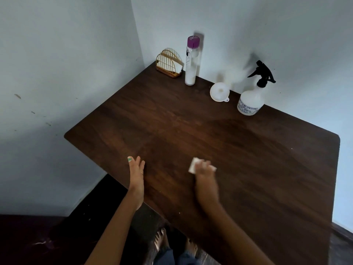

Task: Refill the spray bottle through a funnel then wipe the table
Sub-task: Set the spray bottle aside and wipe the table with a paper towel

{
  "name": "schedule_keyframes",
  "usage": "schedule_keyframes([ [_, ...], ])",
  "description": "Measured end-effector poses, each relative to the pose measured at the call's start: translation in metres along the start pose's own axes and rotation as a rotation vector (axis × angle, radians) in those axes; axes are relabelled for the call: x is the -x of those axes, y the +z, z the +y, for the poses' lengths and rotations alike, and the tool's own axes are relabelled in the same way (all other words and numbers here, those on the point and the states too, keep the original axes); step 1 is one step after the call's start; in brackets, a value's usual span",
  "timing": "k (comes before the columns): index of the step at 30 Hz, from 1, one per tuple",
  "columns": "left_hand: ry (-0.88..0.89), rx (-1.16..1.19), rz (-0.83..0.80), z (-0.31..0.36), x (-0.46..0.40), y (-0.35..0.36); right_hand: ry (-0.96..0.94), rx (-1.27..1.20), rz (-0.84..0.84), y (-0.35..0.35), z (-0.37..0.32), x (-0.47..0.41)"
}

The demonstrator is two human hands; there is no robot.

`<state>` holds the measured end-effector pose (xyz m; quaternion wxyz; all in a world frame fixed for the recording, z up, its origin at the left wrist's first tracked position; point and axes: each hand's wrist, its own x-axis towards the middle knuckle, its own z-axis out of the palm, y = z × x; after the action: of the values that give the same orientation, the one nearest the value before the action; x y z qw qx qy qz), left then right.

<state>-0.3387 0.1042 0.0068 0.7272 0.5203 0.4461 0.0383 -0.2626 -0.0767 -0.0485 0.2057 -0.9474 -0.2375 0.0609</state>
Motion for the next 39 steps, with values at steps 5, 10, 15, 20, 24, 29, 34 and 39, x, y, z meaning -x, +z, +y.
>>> schedule_keyframes([
  [5, 0.031, 0.058, 0.049, 0.0, -0.006, -0.003, -0.587, 0.283, -0.322, 0.022, -0.088, 0.013],
  [10, 0.054, 0.068, 0.068, 0.002, -0.004, 0.002, -0.84, 0.209, -0.359, 0.032, -0.028, 0.057],
  [15, 0.062, 0.04, 0.051, 0.003, -0.005, 0.005, -0.763, 0.105, -0.301, -0.027, 0.075, 0.071],
  [20, 0.027, -0.009, 0.021, -0.001, -0.007, 0.006, -0.155, 0.186, -0.138, -0.093, 0.179, -0.005],
  [24, 0.041, -0.089, -0.012, -0.007, -0.004, 0.007, 0.433, 0.229, -0.038, -0.107, 0.185, -0.089],
  [29, 0.022, -0.141, -0.045, -0.008, -0.004, 0.01, 0.362, 0.173, -0.011, -0.06, 0.069, -0.159],
  [34, 0.024, -0.09, 0.048, -0.006, -0.007, 0.014, -0.258, 0.187, -0.232, 0.017, -0.044, -0.123],
  [39, 0.024, -0.067, 0.097, -0.032, -0.03, 0.003, -0.707, 0.067, -0.444, 0.014, -0.049, -0.067],
])
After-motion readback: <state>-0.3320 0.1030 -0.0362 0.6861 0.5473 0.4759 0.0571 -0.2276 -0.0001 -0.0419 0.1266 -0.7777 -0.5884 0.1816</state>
